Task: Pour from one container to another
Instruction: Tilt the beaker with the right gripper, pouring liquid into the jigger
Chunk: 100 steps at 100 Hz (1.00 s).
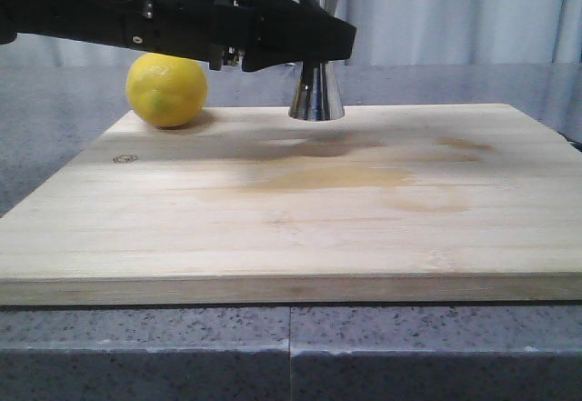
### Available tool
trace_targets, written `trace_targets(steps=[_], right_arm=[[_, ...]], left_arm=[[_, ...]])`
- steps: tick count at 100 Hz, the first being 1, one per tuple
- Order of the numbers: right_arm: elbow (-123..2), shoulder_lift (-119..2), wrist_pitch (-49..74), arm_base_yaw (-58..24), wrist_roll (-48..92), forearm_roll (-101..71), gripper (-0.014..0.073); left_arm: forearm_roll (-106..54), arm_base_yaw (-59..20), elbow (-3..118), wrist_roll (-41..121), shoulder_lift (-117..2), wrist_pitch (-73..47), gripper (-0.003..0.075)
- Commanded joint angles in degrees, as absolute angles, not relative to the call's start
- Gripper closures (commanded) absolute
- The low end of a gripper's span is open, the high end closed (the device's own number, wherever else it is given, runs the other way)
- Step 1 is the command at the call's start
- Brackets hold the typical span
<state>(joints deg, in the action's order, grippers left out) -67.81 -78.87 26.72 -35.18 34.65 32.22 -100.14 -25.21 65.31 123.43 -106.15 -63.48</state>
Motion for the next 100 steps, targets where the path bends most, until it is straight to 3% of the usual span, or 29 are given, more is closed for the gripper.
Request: trace_targets(steps=[1,100], right_arm=[[-69.9,-77.1,23.8,-34.9,35.0,34.0,0.0314],[-69.9,-77.1,22.6,-34.9,35.0,38.7,0.0314]], left_arm=[[-104.0,-25.7,67.0,123.1,-103.6,-67.1,0.0587],[-104.0,-25.7,67.0,123.1,-103.6,-67.1,0.0587]])
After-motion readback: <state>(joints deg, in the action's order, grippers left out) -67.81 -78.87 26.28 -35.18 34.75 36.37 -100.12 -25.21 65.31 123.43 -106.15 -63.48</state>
